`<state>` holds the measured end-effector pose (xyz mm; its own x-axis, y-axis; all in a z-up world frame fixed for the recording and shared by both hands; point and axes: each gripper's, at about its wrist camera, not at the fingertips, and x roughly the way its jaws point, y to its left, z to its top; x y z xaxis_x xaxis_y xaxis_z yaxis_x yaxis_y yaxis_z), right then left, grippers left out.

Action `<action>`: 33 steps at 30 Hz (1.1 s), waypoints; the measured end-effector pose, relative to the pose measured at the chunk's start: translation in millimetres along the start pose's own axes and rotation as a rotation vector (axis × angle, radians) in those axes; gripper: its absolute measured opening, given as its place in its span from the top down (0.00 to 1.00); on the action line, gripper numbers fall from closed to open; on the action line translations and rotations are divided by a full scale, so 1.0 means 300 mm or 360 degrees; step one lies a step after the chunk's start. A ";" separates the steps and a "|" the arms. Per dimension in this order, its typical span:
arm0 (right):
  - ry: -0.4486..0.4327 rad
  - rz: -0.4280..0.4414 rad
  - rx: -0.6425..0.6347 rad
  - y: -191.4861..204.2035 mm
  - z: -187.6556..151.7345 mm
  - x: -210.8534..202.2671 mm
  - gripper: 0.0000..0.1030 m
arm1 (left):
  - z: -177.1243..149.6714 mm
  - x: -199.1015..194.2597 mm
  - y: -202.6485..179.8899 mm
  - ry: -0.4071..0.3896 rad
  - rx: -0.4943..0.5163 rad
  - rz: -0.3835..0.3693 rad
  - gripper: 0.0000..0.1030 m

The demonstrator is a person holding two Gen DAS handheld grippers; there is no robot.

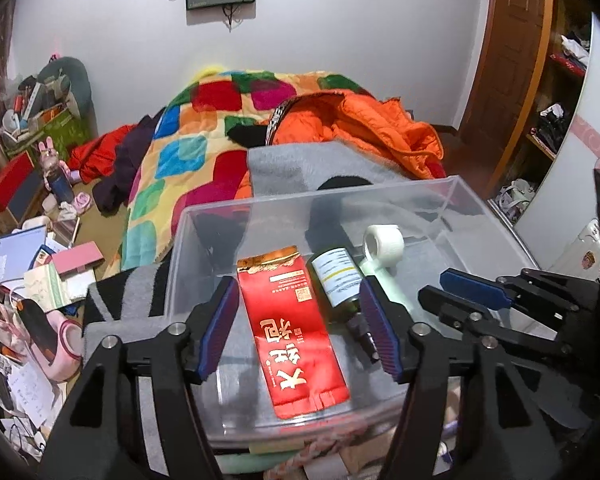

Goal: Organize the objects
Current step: 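Lower the red packet into the box with the left tool while the right tool places the green tube, then withdraw both tools from the box back to the item pile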

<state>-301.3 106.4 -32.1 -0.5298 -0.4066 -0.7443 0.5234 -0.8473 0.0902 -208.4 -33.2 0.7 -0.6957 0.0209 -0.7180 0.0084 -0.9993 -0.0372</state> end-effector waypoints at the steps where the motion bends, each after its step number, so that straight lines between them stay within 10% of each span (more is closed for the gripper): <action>1: -0.0006 -0.0003 -0.0004 0.002 -0.002 -0.007 0.77 | -0.002 -0.014 -0.002 -0.0012 0.0002 0.0001 0.38; 11: -0.0145 -0.0007 0.0000 -0.013 -0.033 -0.156 0.50 | -0.062 -0.159 -0.010 -0.0112 0.0022 0.0026 0.33; 33: -0.0063 -0.0120 0.0072 -0.140 -0.319 -0.270 0.49 | -0.376 -0.163 -0.022 0.0055 -0.0054 0.0018 0.27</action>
<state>-216.6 207.6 -38.9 -0.5932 -0.3535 -0.7233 0.4508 -0.8902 0.0654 -93.5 -24.1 -42.2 -0.6701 0.0112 -0.7421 0.0409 -0.9978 -0.0520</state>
